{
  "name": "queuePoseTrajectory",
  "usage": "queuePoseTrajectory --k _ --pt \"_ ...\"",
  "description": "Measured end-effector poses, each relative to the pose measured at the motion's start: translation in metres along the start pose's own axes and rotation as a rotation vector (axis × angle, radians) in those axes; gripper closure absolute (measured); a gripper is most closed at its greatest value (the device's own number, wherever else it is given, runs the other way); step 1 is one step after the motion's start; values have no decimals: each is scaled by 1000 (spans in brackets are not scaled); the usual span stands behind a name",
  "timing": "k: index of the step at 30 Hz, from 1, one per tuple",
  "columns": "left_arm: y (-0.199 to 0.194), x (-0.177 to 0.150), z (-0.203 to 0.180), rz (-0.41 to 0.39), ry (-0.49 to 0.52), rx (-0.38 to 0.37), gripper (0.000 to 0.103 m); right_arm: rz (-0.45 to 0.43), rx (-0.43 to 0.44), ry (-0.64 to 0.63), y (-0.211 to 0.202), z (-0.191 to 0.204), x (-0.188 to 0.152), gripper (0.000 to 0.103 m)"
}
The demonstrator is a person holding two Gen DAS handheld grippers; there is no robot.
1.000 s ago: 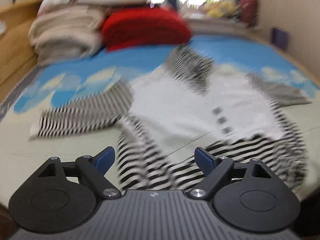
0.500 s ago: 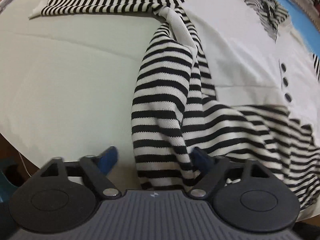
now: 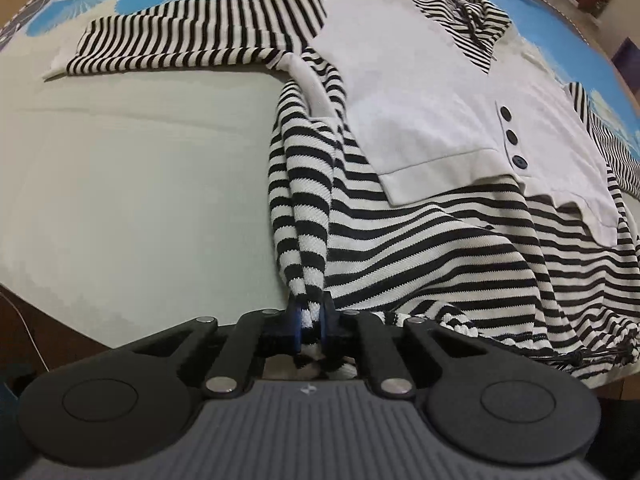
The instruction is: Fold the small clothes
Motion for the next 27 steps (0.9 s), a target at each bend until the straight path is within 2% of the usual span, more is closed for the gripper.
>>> queuePoseTrajectory --k 1,2,3,4,5,8,9,11,12,13,14,16,19,21,23,27 --pt "-1 3 -2 -5 13 7 77 -6 -6 -19 0 1 1 94" --pt "-1 8 -5 -22 32 23 73 -34 -28 -43 -2 4 4 86" --pt "-1 17 -7 -55 51 55 65 -75 -53 -61 -7 6 7 71" --pt "-5 22 -9 -91 70 81 56 -114 -71 -77 -11 9 12 65" --pt "-10 27 -12 -132 90 95 54 -160 -77 -92 -18 12 16 58" --pt "-18 36 -24 -185 111 46 55 -198 -33 -107 -23 23 23 58" --pt "-15 37 -28 -173 117 22 55 -184 -31 -115 -18 27 22 57" --pt "2 35 -31 -85 116 -1 55 -102 -91 -148 2 27 15 52" --pt "18 30 -31 5 116 5 55 -25 -142 -167 17 26 9 49" --pt "32 24 -27 88 119 42 55 9 -163 -161 24 24 6 49" --pt "35 25 -26 94 126 69 55 0 -162 -133 24 22 10 49" --pt "25 36 -30 26 142 70 56 -104 -149 -78 6 20 25 50" --pt "-16 68 -36 -204 146 35 54 -269 -120 -3 -25 15 43 48" --pt "-37 89 -30 -310 101 19 54 -331 -86 35 -35 13 50 46" --pt "-54 116 -16 -388 58 36 55 -381 -69 40 -41 17 55 46" --pt "-64 177 21 -463 -13 84 60 -518 -109 -31 -52 26 62 47"
Point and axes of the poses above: each gripper's, at about its wrist camera, not at the fingertips, and y roughly the way its jaws point, z to its left, x to its top, the point moved 6 cm from there along y, roughly the way its jaws point, and after that the axes turned 9 degrees about -x, right-handed, at the moved point
